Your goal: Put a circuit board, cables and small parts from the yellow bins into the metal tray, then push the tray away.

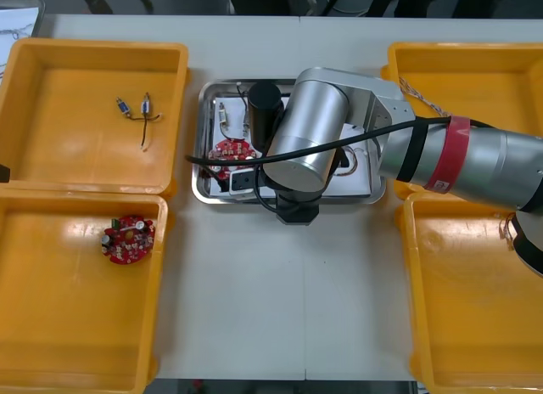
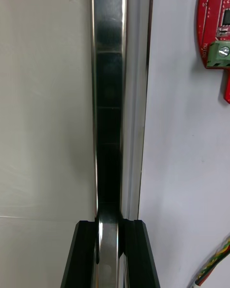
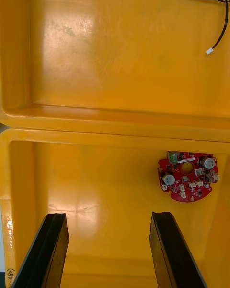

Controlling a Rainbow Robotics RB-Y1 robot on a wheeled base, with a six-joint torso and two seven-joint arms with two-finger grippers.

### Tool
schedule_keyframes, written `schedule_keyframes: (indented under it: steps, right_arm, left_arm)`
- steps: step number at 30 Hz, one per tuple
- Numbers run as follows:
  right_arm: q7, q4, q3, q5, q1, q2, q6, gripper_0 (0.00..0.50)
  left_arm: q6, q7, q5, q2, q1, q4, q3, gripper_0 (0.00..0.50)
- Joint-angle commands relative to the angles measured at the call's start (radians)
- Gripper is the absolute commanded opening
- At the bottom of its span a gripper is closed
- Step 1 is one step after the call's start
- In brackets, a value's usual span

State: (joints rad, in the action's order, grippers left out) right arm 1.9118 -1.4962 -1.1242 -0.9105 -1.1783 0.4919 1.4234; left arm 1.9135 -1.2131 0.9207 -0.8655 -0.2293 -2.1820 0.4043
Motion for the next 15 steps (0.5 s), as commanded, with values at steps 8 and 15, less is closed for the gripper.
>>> schedule_keyframes:
  steps: [8, 15]
  right_arm:
    - [0.093, 0.102, 0.04, -0.005, -0.089, 0.011, -0.06, 0.0]
    - [0.118, 0.175, 0.04, 0.001, -0.121, -0.013, -0.12, 0.0]
  left_arm:
    - [0.006, -0.045, -0.009, 0.01, 0.024, -0.027, 0.024, 0.5]
    - [0.006, -0.045, -0.009, 0.01, 0.024, -0.027, 0.024, 0.5]
